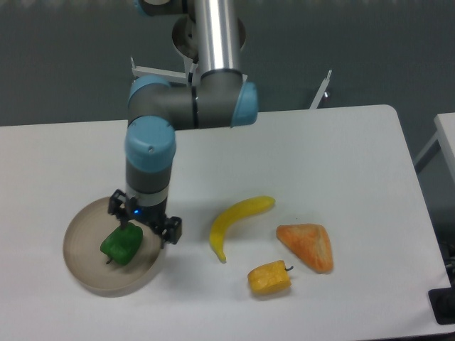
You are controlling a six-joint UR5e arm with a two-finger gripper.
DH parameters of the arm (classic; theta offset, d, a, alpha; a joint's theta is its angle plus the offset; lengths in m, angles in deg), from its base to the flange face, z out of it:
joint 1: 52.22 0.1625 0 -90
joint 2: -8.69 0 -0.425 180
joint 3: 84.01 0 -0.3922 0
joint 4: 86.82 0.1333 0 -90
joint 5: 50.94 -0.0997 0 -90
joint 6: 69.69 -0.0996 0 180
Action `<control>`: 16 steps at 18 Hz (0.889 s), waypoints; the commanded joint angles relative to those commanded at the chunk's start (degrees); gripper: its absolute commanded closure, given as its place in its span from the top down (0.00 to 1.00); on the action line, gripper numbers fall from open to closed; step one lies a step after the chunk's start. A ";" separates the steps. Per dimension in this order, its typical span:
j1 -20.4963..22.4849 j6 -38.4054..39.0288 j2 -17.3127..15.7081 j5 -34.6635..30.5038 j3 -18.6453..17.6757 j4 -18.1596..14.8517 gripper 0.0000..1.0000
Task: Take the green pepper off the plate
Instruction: 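Move the open gripper over the green pepper on the plate, then lower the gripper onto the green pepper and close on it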
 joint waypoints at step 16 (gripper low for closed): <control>-1.58 -0.08 0.27 -0.35 -1.76 0.44 1.00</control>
